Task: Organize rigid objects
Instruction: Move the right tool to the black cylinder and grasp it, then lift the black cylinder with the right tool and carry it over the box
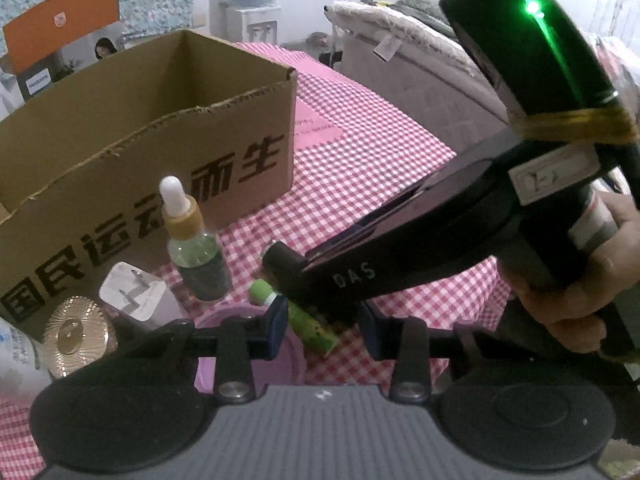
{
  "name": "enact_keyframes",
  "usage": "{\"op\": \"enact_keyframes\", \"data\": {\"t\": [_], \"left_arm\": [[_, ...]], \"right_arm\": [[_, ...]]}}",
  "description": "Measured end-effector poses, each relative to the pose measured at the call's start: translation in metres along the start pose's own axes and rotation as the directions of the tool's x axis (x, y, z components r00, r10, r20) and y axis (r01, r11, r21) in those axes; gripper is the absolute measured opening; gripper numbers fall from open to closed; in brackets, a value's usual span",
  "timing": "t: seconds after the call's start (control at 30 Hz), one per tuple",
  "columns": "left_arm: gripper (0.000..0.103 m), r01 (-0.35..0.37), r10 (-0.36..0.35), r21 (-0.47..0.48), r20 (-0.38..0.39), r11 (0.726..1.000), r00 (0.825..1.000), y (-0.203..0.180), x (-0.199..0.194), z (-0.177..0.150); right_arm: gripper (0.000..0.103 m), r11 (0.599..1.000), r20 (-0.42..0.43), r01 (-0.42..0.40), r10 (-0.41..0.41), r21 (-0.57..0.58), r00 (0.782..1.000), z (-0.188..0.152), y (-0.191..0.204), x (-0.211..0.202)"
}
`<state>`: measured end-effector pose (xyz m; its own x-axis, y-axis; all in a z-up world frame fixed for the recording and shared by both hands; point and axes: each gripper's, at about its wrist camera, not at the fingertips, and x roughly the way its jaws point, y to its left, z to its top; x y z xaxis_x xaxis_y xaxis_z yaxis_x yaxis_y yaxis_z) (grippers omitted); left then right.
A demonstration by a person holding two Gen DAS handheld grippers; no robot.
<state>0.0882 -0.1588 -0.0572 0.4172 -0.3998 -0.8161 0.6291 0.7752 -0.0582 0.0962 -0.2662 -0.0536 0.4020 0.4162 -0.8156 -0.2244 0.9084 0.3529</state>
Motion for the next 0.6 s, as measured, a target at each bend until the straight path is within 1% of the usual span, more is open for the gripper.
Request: {"op": "enact_keyframes", "data": {"t": [0.23,0.43,0.57,0.6], "left_arm": [[0.040,0.023,-0.023,0.021,-0.026,0.999,0.999,-0.008,0.013,0.009],[0.046,0.035,-0.034,0.052,-0.028,0.998,0.999,-0.018,0.022,0.020],[0.047,0.033,-0.031,0.058,-0.037,0.998,0.999,-0.021,0.027,0.027],[0.049,0.035,-0.033,0.059,-0.041,0.998,0.999,-0.021,0.028,0.028]], "right_arm": [[0.021,0.998,0.016,-0.001,0.000,0.059,1.000,-0.006,-0.015,-0.014],[0.021,0.994,0.022,0.003,-0.005,0.108,1.000,-0.011,-0.030,-0.023],[0.021,0.989,0.020,-0.025,0.022,0.144,1.000,-0.011,-0.038,-0.024],[0.021,0.988,0.019,-0.029,0.026,0.149,0.999,-0.011,-0.039,-0.024]]}}
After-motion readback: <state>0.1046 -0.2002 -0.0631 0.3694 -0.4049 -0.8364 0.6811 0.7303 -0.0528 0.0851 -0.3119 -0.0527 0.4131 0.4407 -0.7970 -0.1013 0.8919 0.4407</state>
